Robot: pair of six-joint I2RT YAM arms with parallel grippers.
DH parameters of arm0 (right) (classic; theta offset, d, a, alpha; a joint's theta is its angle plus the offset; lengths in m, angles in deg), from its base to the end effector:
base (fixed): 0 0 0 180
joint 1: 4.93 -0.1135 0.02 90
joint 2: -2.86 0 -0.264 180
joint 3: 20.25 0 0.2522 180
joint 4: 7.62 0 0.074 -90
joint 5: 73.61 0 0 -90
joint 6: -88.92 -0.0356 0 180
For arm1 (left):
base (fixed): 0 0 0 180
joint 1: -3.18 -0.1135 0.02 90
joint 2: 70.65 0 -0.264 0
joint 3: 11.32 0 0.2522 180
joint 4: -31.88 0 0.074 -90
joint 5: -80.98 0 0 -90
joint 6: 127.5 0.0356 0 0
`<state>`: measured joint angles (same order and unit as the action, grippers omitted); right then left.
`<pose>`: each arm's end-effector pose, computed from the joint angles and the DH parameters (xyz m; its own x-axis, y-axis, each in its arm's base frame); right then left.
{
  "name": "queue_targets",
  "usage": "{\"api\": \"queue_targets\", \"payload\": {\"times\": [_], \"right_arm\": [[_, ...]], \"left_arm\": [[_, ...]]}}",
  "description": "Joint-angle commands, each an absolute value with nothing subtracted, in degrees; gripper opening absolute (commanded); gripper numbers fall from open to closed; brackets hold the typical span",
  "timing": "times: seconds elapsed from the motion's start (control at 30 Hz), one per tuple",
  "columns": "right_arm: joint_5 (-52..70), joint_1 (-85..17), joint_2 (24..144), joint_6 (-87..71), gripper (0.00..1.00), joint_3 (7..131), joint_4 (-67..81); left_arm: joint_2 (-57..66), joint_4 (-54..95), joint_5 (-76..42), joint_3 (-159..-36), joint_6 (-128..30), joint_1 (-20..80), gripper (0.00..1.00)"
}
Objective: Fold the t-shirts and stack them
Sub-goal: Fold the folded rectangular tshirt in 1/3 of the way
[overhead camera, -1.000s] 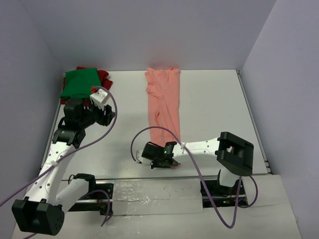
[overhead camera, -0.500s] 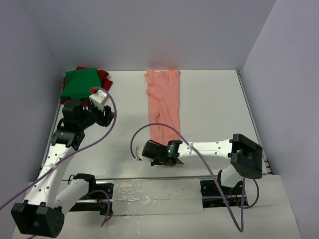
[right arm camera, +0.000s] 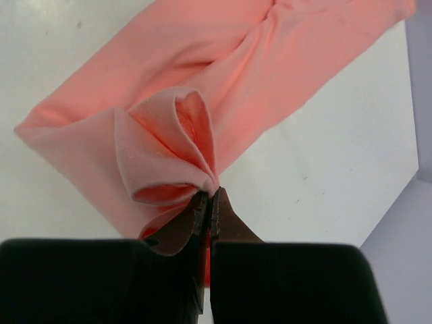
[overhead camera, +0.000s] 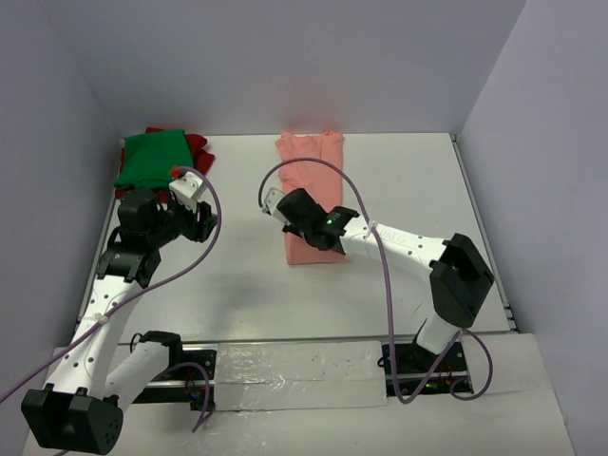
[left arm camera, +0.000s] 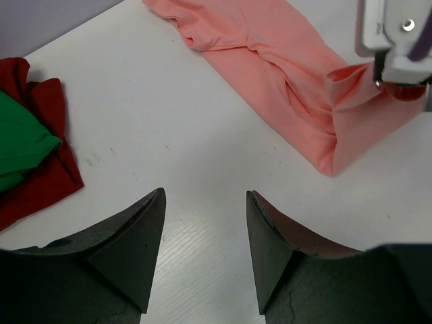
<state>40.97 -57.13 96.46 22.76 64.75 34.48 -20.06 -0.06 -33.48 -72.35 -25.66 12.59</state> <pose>0.2283 0.2701 0.2569 -0.2087 -0.8687 -0.4492 -0.7012 0.4531 -0.5504 0.1943 -0.0471 0.3242 -0.2454 0.2300 -0.9418 0.5918 0.8050 0.0424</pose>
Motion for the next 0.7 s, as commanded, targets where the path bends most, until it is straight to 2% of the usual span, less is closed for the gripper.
{"api": "queue_targets", "payload": {"times": [0.0, 0.67], "right_arm": [[41.44, -55.99, 99.01, 24.67, 0.0, 69.35, 30.06], [40.3, -49.23, 113.95, 26.52, 0.0, 82.27, 25.3]], "left_arm": [[-20.38, 0.28, -34.86, -73.86, -25.54, 12.15, 0.6], [-20.29, 0.8, -34.86, -72.46, -25.1, 11.97, 0.6]]}}
